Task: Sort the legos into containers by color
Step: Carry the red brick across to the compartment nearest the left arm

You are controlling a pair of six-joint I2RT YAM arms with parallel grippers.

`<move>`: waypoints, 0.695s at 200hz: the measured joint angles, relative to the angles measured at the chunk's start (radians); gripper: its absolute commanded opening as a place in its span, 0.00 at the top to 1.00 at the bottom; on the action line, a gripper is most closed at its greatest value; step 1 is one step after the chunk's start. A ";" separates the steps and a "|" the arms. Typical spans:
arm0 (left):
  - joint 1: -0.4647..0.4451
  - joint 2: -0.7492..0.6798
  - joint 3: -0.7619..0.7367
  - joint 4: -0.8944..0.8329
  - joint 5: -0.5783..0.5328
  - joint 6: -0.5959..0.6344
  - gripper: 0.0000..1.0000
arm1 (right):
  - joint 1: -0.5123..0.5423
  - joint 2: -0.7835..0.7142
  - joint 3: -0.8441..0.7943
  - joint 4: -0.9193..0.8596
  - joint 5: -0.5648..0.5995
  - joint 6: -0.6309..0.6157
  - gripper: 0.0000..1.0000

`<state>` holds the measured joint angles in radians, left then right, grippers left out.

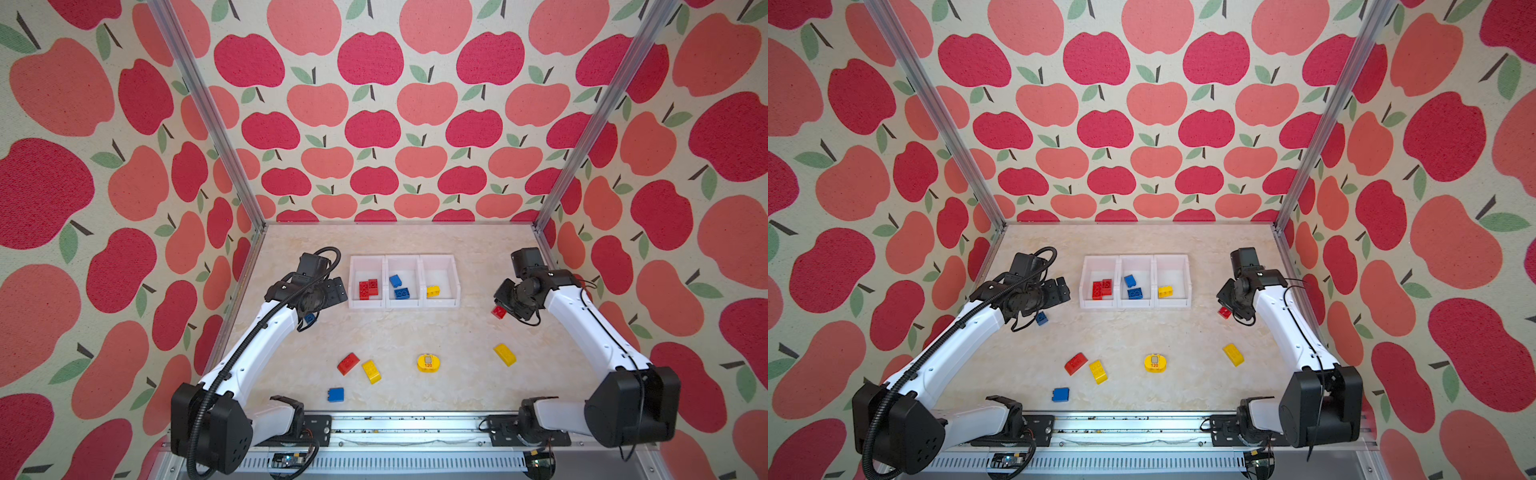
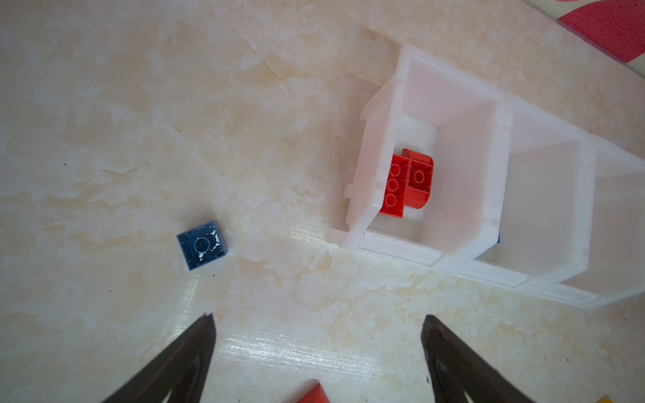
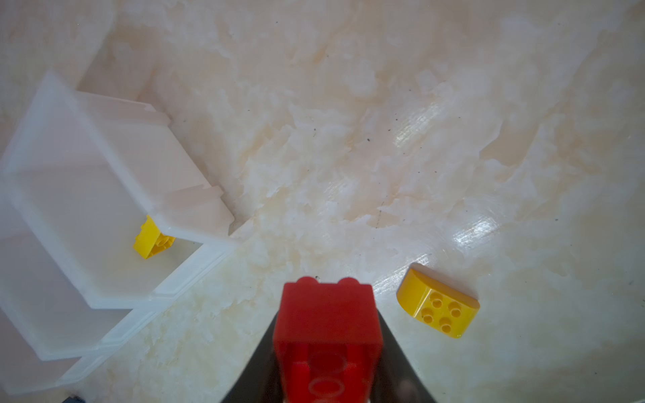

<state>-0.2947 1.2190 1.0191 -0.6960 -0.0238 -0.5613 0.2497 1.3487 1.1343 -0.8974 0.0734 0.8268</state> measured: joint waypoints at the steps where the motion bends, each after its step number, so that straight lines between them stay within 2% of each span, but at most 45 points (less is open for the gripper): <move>1: 0.000 -0.001 0.000 0.000 0.000 0.000 0.05 | 0.006 0.003 0.005 -0.001 0.002 -0.001 0.68; 60: 0.008 -0.048 -0.044 0.007 0.016 -0.003 0.04 | 0.242 0.176 0.243 -0.014 0.043 -0.068 0.68; 139: 0.035 -0.148 -0.107 0.005 0.032 -0.003 0.03 | 0.459 0.410 0.523 -0.019 0.040 -0.128 0.68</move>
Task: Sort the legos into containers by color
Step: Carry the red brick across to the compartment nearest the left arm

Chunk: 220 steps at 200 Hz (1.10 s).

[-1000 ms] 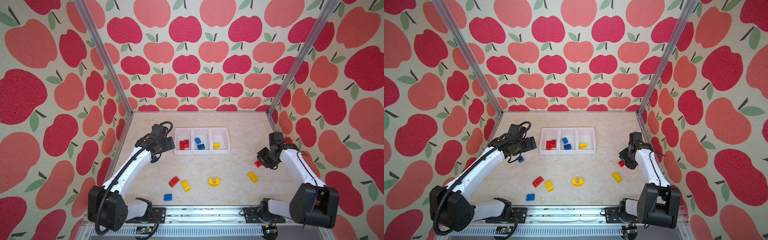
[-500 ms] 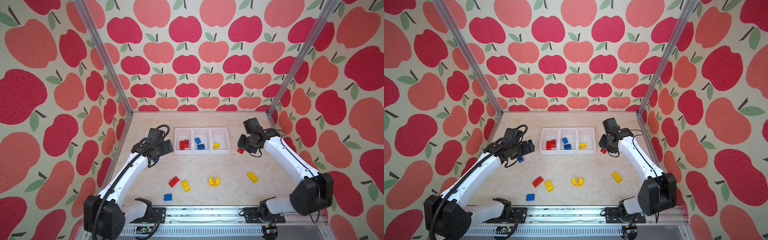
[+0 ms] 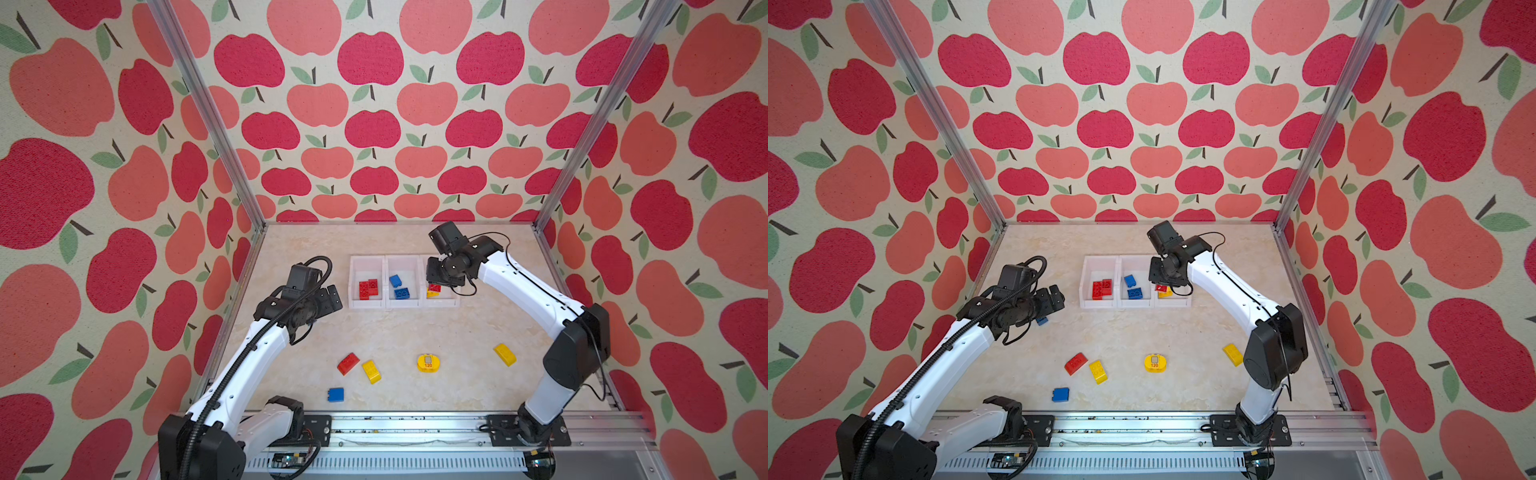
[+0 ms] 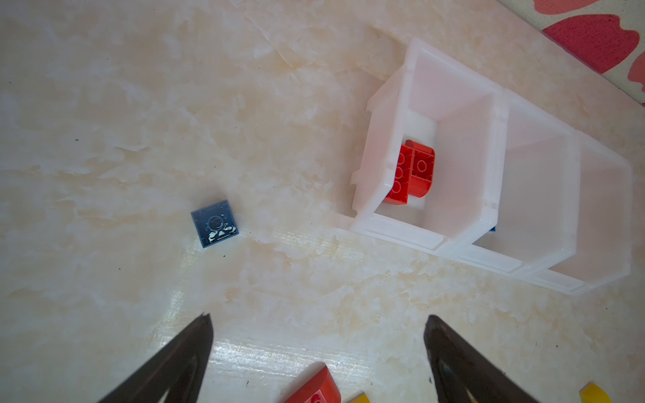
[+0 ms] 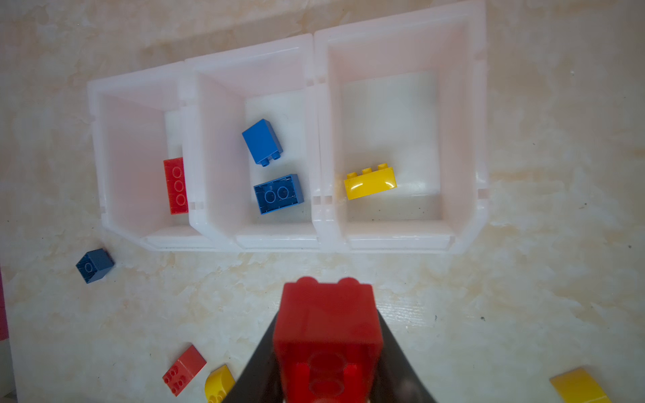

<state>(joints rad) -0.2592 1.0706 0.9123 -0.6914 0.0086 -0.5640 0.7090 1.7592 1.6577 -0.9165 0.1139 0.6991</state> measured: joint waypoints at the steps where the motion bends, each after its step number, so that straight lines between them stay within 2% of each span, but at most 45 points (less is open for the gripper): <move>1: 0.000 -0.002 -0.001 0.000 0.000 0.000 0.03 | 0.003 0.005 0.005 0.000 0.000 0.000 0.68; 91: 0.055 -0.075 -0.023 -0.015 0.024 0.004 0.01 | 0.136 0.336 0.397 0.000 -0.056 -0.036 0.68; 220: 0.061 -0.117 -0.029 -0.039 0.027 0.003 0.00 | 0.148 0.685 0.798 -0.053 -0.109 -0.094 0.65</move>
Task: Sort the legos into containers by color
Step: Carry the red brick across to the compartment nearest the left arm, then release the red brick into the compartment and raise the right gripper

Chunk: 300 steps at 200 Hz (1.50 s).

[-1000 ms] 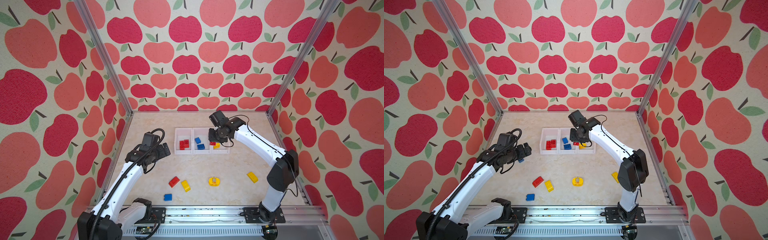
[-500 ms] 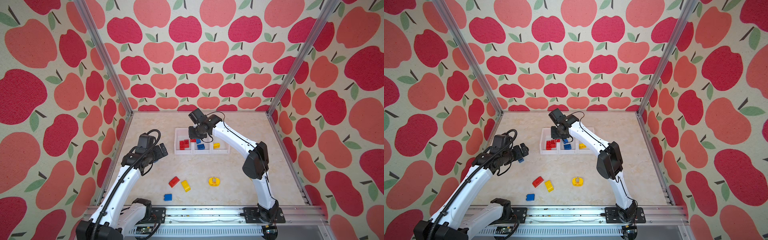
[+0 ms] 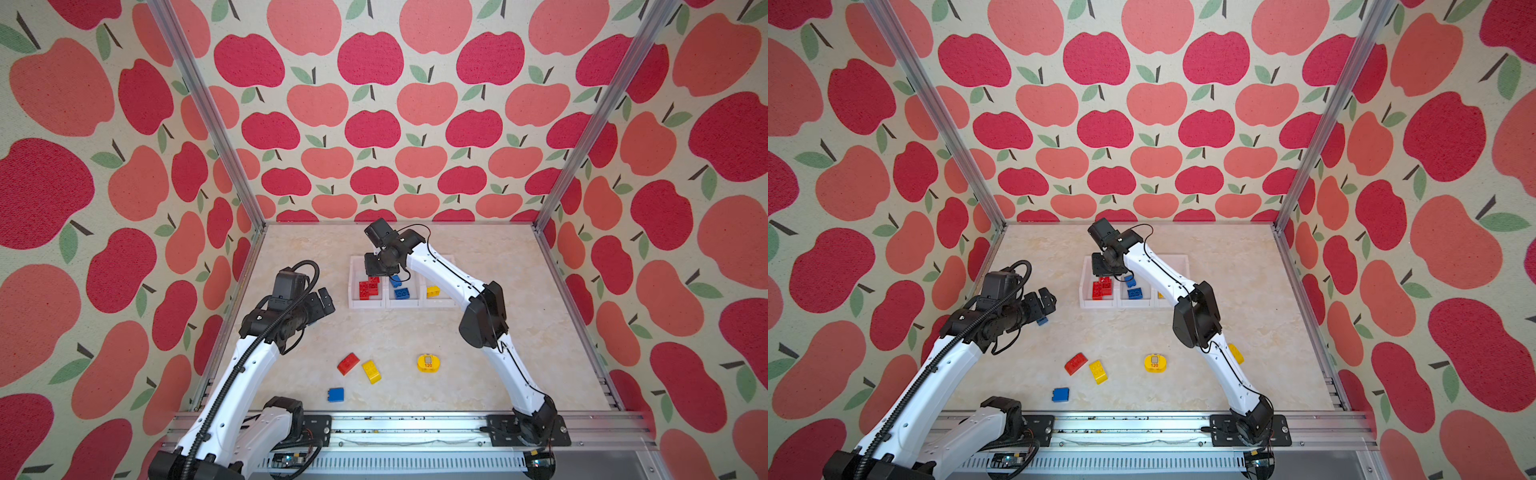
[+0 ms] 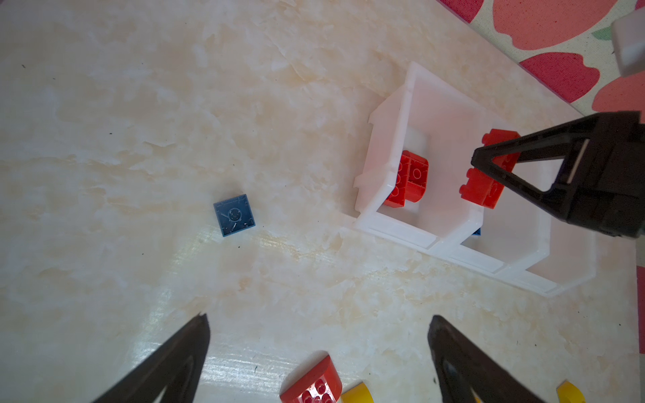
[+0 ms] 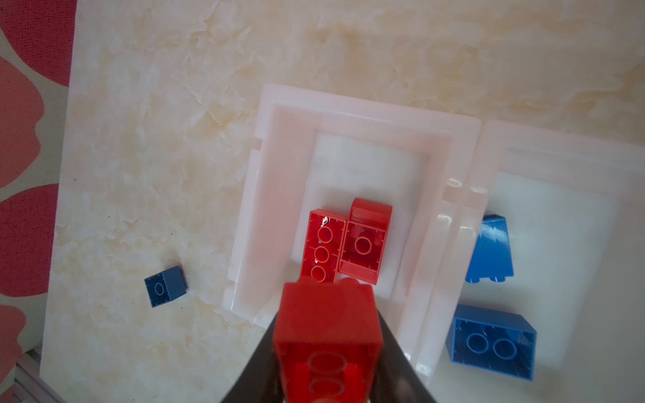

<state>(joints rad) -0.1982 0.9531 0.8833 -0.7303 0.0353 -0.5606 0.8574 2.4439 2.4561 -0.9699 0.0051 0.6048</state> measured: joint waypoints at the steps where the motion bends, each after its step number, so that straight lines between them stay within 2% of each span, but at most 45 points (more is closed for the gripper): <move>1: 0.000 -0.001 0.000 0.000 0.000 0.000 0.00 | 0.000 0.002 0.001 0.000 0.000 0.000 0.65; 62: 0.002 -0.039 -0.016 -0.031 -0.003 -0.004 0.00 | -0.008 0.046 0.021 -0.009 -0.010 -0.013 0.45; 200: 0.002 -0.032 -0.031 -0.025 -0.001 -0.011 0.01 | -0.012 0.029 0.043 -0.045 -0.022 -0.029 0.41; 247: 0.002 -0.019 -0.036 -0.010 0.001 -0.011 0.01 | 0.005 -0.099 -0.084 -0.057 -0.018 -0.070 0.37; 300: 0.002 0.001 -0.041 0.017 0.011 -0.007 0.01 | 0.026 -0.347 -0.399 -0.038 -0.014 -0.158 0.32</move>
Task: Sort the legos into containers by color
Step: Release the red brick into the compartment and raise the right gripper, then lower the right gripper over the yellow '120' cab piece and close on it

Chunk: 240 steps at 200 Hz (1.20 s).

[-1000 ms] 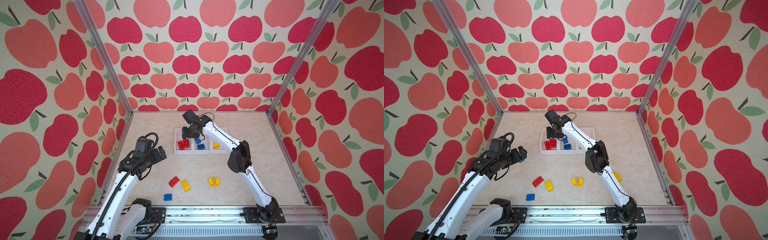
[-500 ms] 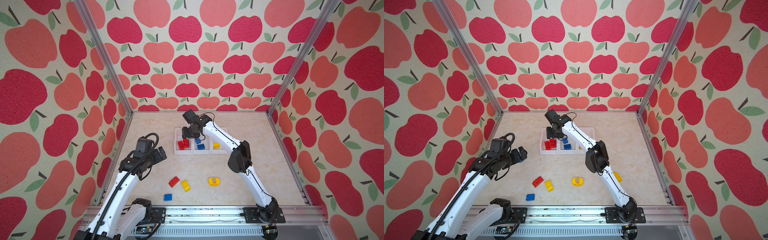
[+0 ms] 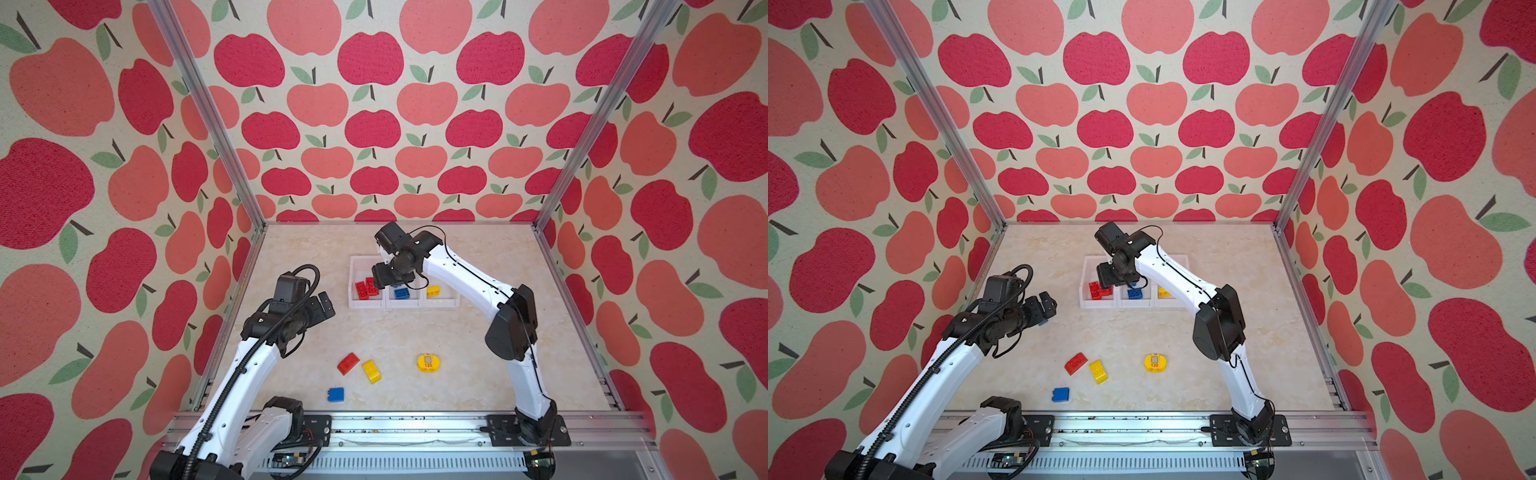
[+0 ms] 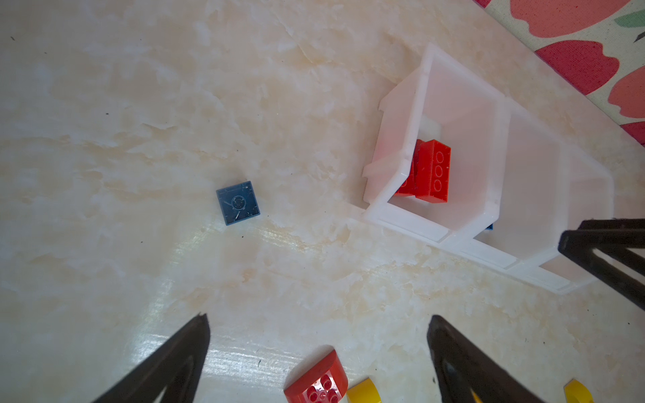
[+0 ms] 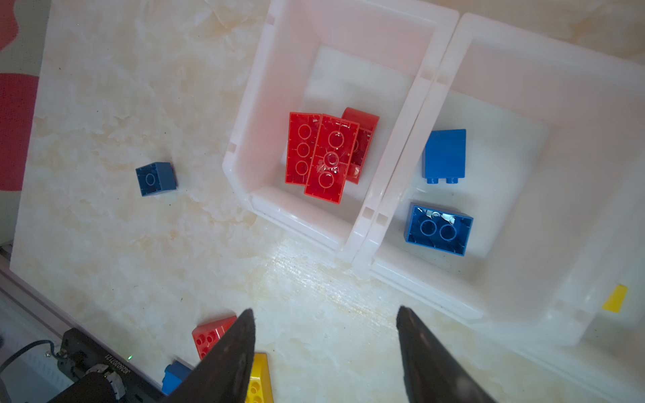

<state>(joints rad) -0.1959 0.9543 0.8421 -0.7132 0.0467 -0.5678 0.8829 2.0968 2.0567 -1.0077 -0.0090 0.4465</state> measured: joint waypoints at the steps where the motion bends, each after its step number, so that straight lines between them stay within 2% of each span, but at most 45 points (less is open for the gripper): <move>1: 0.000 0.000 0.000 0.000 0.000 0.000 0.01 | 0.000 -0.007 -0.010 0.002 0.001 -0.003 0.31; 48: 0.007 0.009 0.000 0.008 0.019 0.009 0.01 | 0.023 -0.245 -0.356 0.049 -0.002 -0.134 0.30; 92: 0.010 0.023 0.000 0.008 0.034 0.018 0.01 | 0.041 -0.398 -0.615 0.079 -0.005 -0.235 0.28; 141: 0.012 0.023 0.000 0.008 0.041 0.020 0.01 | 0.115 -0.528 -0.830 0.128 -0.003 -0.335 0.07; 187: 0.012 0.023 0.000 0.010 0.041 0.019 0.01 | 0.166 -0.580 -0.930 0.164 0.013 -0.396 0.06; 240: 0.012 0.023 0.000 0.016 0.041 0.019 0.01 | 0.238 -0.507 -0.938 0.162 0.061 -0.466 0.06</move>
<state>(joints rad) -0.1837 0.9771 0.8421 -0.6971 0.0879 -0.5484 1.1213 1.5894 1.1187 -0.8455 0.0517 -0.0193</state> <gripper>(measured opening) 0.992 0.944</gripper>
